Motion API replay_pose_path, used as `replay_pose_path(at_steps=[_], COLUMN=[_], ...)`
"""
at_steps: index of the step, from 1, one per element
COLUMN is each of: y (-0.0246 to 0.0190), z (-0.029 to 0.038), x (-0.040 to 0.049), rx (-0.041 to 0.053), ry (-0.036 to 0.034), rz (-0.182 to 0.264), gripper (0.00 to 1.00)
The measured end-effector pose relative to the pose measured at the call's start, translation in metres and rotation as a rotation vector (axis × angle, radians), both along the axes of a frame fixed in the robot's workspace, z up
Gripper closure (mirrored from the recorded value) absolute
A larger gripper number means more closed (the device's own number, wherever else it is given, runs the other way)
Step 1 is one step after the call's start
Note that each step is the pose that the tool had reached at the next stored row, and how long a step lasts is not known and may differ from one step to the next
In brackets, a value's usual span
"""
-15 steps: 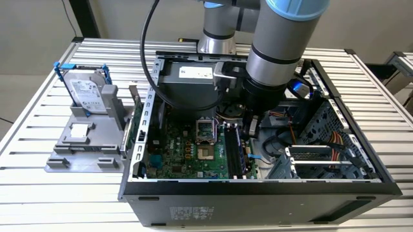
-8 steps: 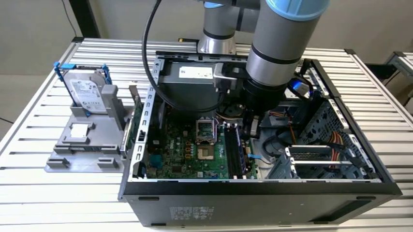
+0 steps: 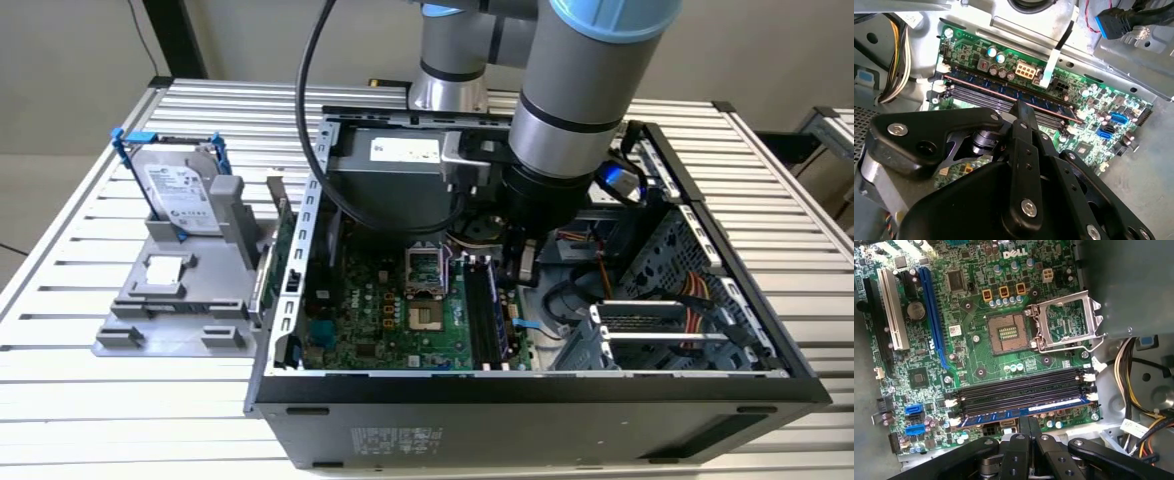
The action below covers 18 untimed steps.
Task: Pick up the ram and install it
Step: 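Press down the ram until it locks into place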
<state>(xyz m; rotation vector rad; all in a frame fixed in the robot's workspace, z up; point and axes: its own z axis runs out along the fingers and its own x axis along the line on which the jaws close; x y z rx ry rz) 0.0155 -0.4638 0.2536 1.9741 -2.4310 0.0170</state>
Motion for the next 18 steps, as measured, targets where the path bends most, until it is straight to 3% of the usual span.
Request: replay_pose_path(at_steps=[18], y=[0.0], z=[0.0], x=[0.0], rx=[0.0], ry=[0.0006], rz=[0.019], gripper=[1.0])
